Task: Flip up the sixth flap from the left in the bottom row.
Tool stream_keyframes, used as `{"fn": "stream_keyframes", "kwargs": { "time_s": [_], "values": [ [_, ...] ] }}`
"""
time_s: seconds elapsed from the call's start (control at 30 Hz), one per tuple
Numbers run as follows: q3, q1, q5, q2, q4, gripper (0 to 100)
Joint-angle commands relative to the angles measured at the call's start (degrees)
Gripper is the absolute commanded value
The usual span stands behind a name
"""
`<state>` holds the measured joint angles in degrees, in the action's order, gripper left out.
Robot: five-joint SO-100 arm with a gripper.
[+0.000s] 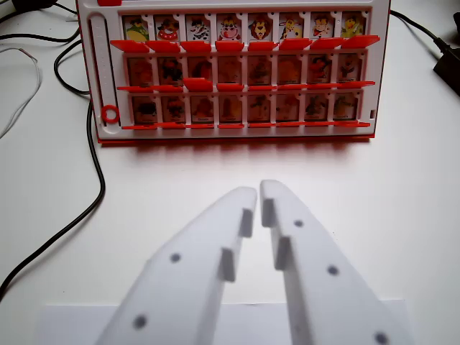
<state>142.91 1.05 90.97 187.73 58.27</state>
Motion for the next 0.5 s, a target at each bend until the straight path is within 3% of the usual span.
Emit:
{"fn": "stream_keyframes", "kwargs": {
  "time_s": [0.0,0.47],
  "values": [
    [-3.8,0.4,-0.26,-0.3,-0.4,0],
    [-4.2,0.6,-0.62,-0.3,-0.3,0]
  ]
}}
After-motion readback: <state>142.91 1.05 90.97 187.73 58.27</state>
